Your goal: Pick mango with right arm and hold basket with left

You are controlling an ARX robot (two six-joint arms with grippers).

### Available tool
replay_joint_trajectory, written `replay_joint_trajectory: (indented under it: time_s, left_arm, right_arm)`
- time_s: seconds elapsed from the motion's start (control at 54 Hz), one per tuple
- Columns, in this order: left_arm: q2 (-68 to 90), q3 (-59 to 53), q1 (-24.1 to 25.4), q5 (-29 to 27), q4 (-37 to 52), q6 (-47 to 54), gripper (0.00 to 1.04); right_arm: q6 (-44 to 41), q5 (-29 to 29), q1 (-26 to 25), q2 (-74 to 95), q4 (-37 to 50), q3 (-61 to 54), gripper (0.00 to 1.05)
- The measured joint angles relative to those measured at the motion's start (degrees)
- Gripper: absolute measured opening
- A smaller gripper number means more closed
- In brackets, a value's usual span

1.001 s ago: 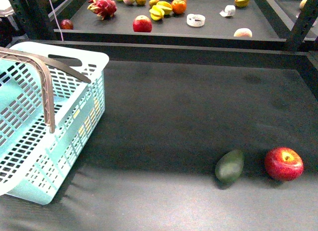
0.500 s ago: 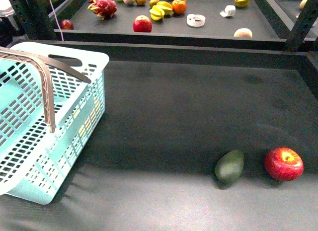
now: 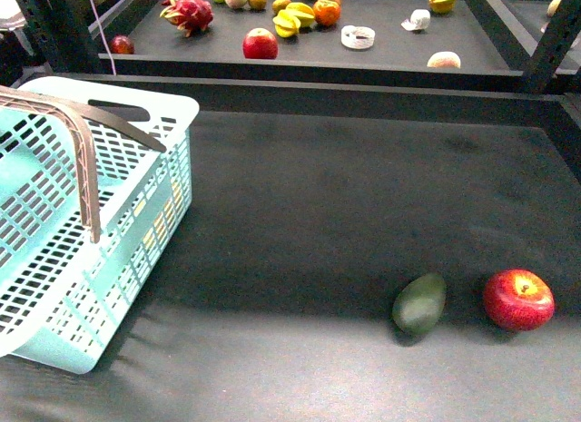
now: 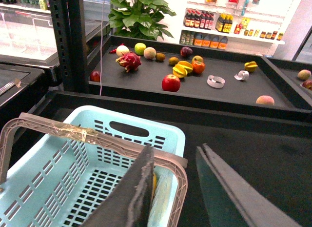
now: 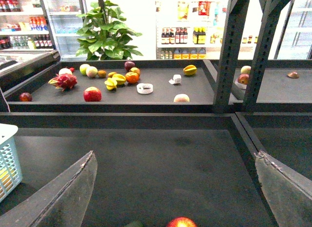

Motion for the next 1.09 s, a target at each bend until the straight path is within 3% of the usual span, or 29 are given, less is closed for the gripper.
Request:
replay_joint_trajectory:
  time_s: [0.148, 0.389, 1.094]
  left_arm:
    - [-5.66, -2.93, 0.02, 0.00, -2.84, 2.99, 0.04]
    - [-14.34, -7.89, 0.04, -0.02, -5.92, 3.98, 0.04]
    - [-39.30, -8.11, 0.07, -0.02, -29.35, 4.31, 0.04]
  right_arm:
    - [0.00, 0.02, 0.00, 0.00, 0.00, 0.00, 0.97]
    - [0.00, 0.02, 0.02, 0.00, 0.00, 0.00, 0.97]
    - [0.00, 0.00, 0.00, 0.00, 0.00, 0.00, 0.97]
